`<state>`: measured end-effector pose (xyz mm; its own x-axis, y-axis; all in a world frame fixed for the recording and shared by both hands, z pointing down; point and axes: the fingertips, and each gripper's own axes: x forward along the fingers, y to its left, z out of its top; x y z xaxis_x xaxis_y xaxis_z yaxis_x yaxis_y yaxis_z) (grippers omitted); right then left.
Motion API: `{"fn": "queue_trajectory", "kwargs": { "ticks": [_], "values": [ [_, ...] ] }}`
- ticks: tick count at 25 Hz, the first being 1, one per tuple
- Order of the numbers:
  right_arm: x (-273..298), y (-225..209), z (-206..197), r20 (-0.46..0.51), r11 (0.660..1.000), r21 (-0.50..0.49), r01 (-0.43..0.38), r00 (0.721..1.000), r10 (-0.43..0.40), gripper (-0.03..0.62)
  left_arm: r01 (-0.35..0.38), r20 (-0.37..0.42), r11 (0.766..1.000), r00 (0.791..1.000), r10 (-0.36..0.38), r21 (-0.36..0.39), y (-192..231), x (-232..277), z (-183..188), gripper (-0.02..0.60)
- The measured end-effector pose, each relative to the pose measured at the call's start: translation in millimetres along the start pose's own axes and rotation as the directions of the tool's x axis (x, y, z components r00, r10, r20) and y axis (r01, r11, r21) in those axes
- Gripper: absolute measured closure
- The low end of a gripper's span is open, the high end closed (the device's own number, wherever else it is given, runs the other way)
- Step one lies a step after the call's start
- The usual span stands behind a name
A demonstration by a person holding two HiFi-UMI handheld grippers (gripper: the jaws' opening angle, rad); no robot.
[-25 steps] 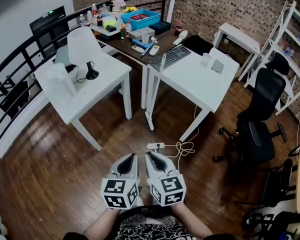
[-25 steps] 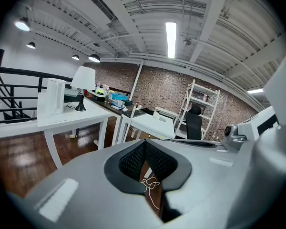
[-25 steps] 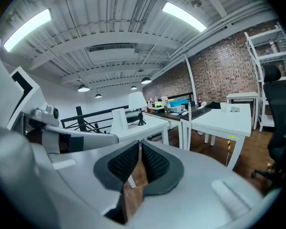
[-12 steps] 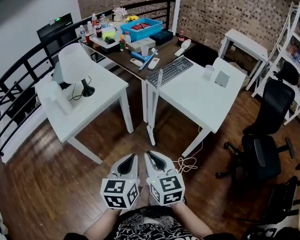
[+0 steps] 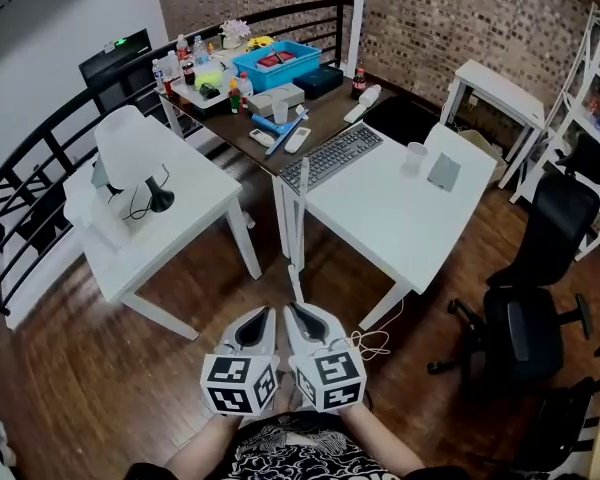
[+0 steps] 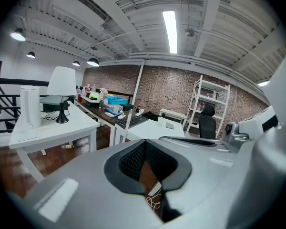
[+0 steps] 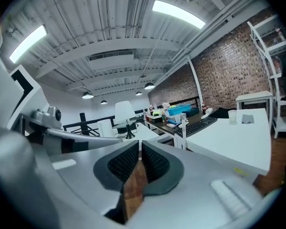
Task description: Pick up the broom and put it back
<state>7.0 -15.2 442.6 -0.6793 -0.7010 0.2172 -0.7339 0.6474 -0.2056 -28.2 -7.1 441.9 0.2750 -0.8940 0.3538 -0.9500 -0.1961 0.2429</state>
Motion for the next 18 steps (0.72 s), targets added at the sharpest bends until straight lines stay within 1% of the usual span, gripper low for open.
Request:
{"fn": "queue_trajectory", "kwargs": {
  "ticks": [4, 7, 14, 18],
  "values": [
    [1, -28, 5, 0.003, 1.0, 0.006, -0.01, 1.0, 0.01, 0.579, -0.012, 0.011, 1.0, 1.0, 0.012, 0.004, -12, 23, 6, 0.577],
    [2, -40, 9, 0.005, 1.0, 0.004, -0.02, 1.0, 0.02, 0.579, -0.028, 0.006, 1.0, 1.0, 0.028, 0.012, -16, 33, 9, 0.577],
    [15, -49, 13, 0.01, 0.998, 0.01, -0.059, 0.998, 0.059, 0.579, -0.062, 0.008, 0.998, 0.998, 0.061, 0.018, -13, 44, 16, 0.577],
    [25, -53, 16, 0.019, 0.998, 0.012, -0.061, 0.998, 0.061, 0.579, -0.071, 0.014, 0.997, 0.997, 0.07, 0.022, -5, 51, 21, 0.577]
  ]
}}
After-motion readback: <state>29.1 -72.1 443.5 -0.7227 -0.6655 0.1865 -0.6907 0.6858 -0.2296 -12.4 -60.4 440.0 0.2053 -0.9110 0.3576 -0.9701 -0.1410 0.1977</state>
